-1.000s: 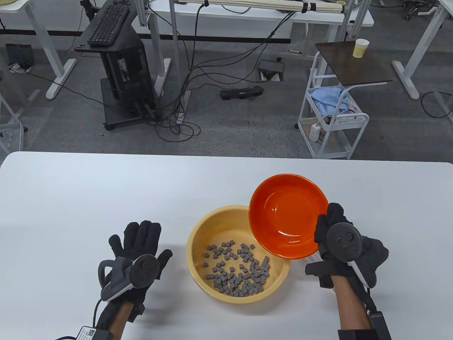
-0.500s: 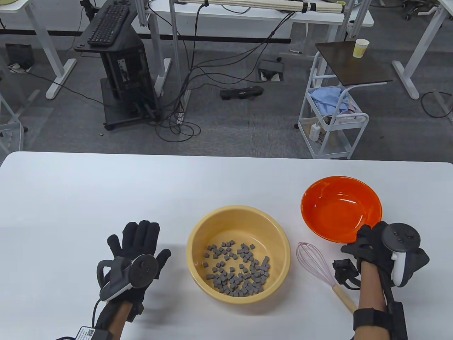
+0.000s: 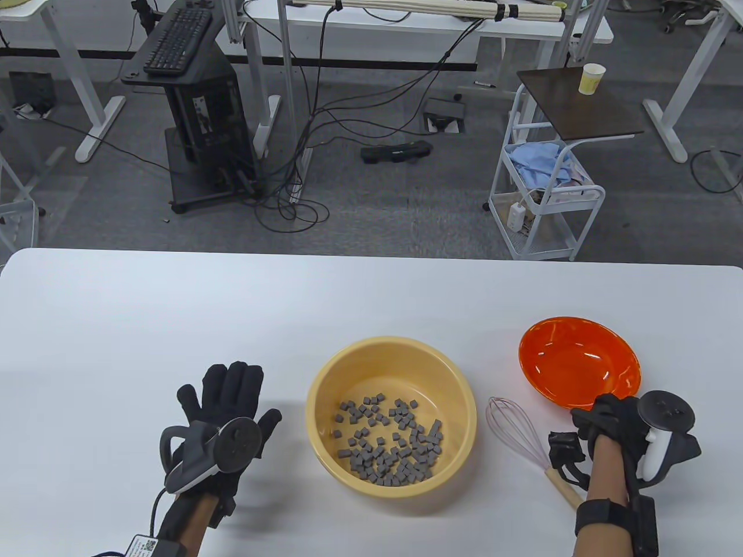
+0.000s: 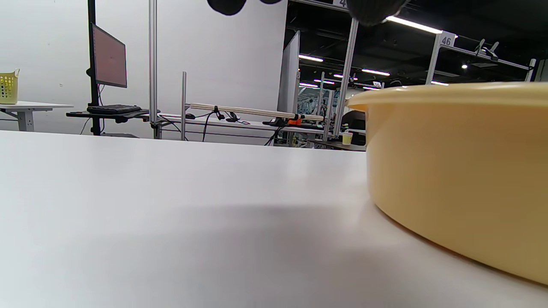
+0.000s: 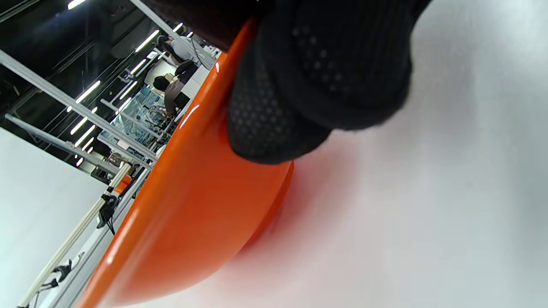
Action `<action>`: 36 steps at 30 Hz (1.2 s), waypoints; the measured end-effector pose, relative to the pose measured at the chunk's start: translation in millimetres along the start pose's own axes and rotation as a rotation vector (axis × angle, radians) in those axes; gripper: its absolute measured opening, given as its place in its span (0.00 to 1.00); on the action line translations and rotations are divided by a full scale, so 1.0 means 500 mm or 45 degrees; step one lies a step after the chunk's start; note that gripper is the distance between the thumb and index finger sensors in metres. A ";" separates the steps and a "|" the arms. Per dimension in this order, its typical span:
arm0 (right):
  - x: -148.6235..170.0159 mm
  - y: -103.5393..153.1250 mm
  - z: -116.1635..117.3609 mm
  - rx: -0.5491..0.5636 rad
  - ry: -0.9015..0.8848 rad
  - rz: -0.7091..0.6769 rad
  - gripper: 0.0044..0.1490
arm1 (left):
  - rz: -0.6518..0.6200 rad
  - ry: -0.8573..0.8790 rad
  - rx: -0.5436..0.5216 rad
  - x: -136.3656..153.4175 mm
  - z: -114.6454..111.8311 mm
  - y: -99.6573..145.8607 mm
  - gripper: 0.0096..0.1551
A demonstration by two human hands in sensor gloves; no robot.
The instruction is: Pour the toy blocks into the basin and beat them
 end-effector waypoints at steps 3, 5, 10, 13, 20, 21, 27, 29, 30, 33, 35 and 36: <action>0.007 -0.006 0.006 -0.033 -0.086 0.009 0.37 | 0.002 -0.002 0.000 0.000 0.001 0.000 0.45; 0.008 -0.006 0.006 -0.083 -0.096 0.007 0.39 | 0.004 0.000 0.001 0.001 0.001 0.000 0.45; -0.003 0.013 -0.010 -0.156 -0.080 -0.067 0.42 | -0.001 0.017 -0.007 -0.001 0.002 0.000 0.45; -0.020 0.039 -0.033 -0.135 0.051 -0.151 0.37 | -0.018 0.053 -0.014 -0.006 0.006 0.000 0.45; -0.035 0.133 -0.033 -0.312 0.672 -0.426 0.29 | -0.090 0.180 -0.043 -0.034 0.019 0.002 0.45; -0.024 0.146 -0.024 -0.381 0.767 -0.432 0.32 | -0.108 0.187 -0.041 -0.042 0.021 0.002 0.45; 0.027 0.193 0.013 -0.584 1.103 -0.455 0.45 | -0.183 0.274 -0.026 -0.075 0.020 0.002 0.46; 0.035 0.200 0.022 -0.630 1.123 -0.442 0.47 | -0.201 0.305 -0.015 -0.081 0.017 0.001 0.46; 0.038 0.203 0.027 -0.639 1.153 -0.444 0.48 | -0.195 0.329 -0.009 -0.084 0.014 0.001 0.46; 0.055 0.211 0.043 -0.608 1.276 -0.470 0.47 | -0.175 0.429 0.013 -0.088 0.007 0.000 0.47; 0.067 0.209 0.055 -0.609 1.294 -0.472 0.44 | -0.149 0.469 0.023 -0.091 0.002 0.000 0.48; 0.068 0.208 0.057 -0.619 1.301 -0.465 0.43 | -0.146 0.471 0.029 -0.091 0.000 0.000 0.49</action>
Point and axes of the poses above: the tracker on the back of each hand, its own x axis roughly to the little-finger side, its own y axis roughly from the fingertips to the wrist, z = x × y, the point moved 2 cm from there along -y, roughly from the wrist to the fingertips, and after that the axes turned 9 degrees about -y, right-handed, at the moved point
